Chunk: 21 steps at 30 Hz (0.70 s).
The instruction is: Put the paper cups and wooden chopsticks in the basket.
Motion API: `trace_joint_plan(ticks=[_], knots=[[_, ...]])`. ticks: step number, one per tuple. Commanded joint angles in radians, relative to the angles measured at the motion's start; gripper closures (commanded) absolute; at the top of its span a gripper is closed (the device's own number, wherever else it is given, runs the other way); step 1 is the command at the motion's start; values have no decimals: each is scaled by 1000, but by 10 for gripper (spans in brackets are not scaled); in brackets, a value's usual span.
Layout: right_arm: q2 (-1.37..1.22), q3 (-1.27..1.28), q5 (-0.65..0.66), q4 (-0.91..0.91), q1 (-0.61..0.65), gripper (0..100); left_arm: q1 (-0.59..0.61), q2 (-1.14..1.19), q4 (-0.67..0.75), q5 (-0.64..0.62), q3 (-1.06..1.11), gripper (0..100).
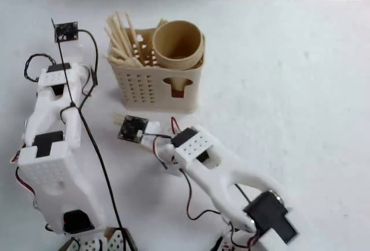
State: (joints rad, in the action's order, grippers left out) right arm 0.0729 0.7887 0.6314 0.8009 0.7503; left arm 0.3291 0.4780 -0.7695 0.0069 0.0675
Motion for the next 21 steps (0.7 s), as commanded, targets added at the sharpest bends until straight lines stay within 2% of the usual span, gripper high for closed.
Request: trace_joint_plan(ticks=[1, 7, 14, 21], knots=[[-21, -15, 12, -1, 4, 872, 5, -5, 20, 2, -34, 880], [-21, -20, 12, 2, 2, 987, 5, -5, 20, 2, -34, 880], [-10, -41, 3, 41, 1, 983, 5, -5, 20, 2, -34, 880], [188, -44, -43, 114, -53, 983, 5, -5, 20, 2, -34, 880]])
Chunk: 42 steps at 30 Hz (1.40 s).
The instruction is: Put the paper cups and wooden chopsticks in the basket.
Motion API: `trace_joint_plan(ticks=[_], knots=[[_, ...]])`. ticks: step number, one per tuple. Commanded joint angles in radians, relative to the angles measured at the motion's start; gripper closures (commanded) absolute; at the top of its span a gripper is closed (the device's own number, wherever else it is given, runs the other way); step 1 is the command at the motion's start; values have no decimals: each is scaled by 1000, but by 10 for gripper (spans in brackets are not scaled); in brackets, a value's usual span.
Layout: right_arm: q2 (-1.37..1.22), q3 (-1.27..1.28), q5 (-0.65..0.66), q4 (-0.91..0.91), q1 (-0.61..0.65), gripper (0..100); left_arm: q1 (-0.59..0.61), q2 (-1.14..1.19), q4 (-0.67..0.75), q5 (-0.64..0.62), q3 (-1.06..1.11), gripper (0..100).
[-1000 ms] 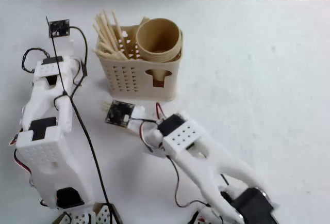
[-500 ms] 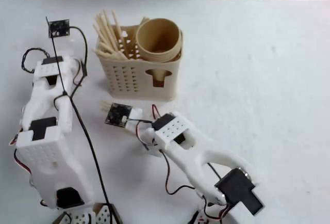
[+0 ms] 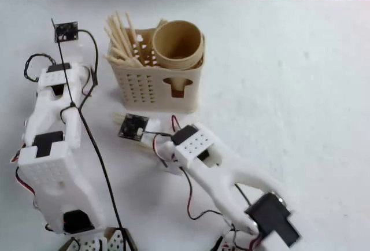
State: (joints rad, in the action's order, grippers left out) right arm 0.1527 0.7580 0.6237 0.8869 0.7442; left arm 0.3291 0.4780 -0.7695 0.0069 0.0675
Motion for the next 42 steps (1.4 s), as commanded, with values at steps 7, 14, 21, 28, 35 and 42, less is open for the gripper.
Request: trace_joint_plan(ticks=[7, 14, 21, 28, 35, 42], knots=[[306, 41, -60, 44, -122, 983, 5, -5, 20, 2, -34, 880], [360, 80, -58, 45, -74, 970, 5, -5, 20, 2, -34, 880], [173, 74, -58, -79, 36, 840, 5, -5, 20, 2, -34, 880], [4, 17, -57, -119, 76, 841, 4, -5, 20, 2, -34, 880], [-114, -28, -54, -119, 70, 841, 4, -5, 20, 2, -34, 880], [-153, -86, -52, -79, -10, 964, 4, -5, 18, 2, -34, 880]])
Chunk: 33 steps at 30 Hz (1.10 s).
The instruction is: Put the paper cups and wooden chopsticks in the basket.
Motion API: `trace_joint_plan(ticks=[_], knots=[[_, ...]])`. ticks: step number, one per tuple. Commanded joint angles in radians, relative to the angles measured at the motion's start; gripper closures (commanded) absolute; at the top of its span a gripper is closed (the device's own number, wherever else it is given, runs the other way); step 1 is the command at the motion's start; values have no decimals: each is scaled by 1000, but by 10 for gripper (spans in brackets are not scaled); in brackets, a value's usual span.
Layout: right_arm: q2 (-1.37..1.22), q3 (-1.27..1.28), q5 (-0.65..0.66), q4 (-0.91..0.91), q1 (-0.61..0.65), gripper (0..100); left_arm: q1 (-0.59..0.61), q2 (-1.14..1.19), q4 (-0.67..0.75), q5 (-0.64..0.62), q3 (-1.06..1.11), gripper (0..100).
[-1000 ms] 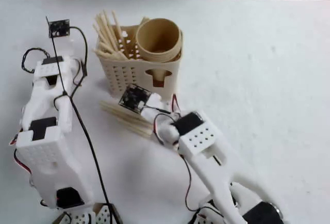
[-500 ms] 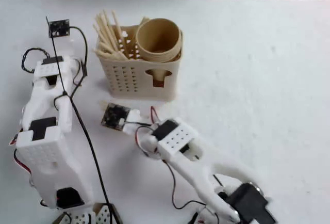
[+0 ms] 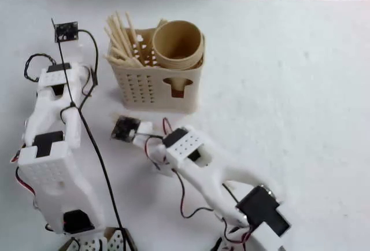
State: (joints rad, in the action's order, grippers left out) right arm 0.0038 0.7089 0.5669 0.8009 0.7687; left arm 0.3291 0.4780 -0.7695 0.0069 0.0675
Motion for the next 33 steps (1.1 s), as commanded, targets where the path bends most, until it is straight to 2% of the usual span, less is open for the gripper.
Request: trace_joint_plan(ticks=[1, 9, 15, 22, 25, 30, 33], knots=[[-2, -37, 2, 5, -47, 986, 4, -5, 18, 2, -34, 880], [39, -37, -2, 27, -94, 982, 5, -5, 18, 2, -34, 880], [222, -11, 0, 119, -94, 982, 5, -5, 18, 2, -34, 880], [390, 89, -2, 116, -87, 981, 5, -5, 18, 2, -34, 880], [384, 95, -3, 82, -88, 978, 5, -5, 18, 2, -34, 880], [262, 87, 0, 4, -101, 878, 5, -5, 18, 2, -34, 880], [165, 52, 6, -54, -108, 868, 7, -5, 17, 2, -34, 880]])
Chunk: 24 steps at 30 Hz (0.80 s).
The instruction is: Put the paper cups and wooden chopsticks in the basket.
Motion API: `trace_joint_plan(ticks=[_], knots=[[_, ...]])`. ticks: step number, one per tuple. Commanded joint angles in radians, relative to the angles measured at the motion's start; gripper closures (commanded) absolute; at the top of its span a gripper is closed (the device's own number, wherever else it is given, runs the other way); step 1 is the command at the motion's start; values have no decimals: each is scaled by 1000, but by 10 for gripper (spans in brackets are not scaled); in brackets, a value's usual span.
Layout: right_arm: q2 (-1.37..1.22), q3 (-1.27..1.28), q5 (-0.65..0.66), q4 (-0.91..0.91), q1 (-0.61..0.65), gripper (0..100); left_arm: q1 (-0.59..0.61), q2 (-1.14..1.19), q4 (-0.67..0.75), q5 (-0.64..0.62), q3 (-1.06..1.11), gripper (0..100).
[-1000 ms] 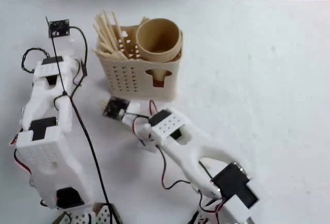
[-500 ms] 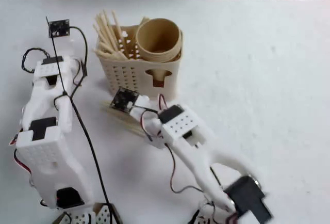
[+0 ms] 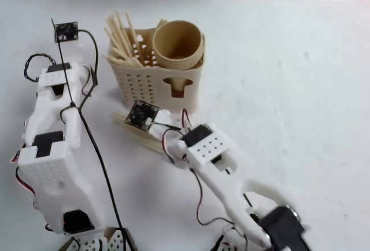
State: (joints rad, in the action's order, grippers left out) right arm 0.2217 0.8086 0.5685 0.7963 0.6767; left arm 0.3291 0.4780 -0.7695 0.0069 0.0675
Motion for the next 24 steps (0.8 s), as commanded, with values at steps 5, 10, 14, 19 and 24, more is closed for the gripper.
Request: trace_joint_plan(ticks=[5, 10, 14, 19, 24], knots=[[-170, -149, 5, -53, -51, 882, 7, -5, 17, 2, -34, 880], [-232, -158, 5, -58, -56, 882, 5, -5, 18, 2, -34, 880], [-249, -158, 5, -51, -56, 892, 5, -7, 17, 2, -34, 880], [-229, -152, 6, -7, -62, 971, 7, -7, 17, 2, -34, 880], [-209, -152, 6, 64, -88, 982, 7, -7, 18, 2, -34, 880]])
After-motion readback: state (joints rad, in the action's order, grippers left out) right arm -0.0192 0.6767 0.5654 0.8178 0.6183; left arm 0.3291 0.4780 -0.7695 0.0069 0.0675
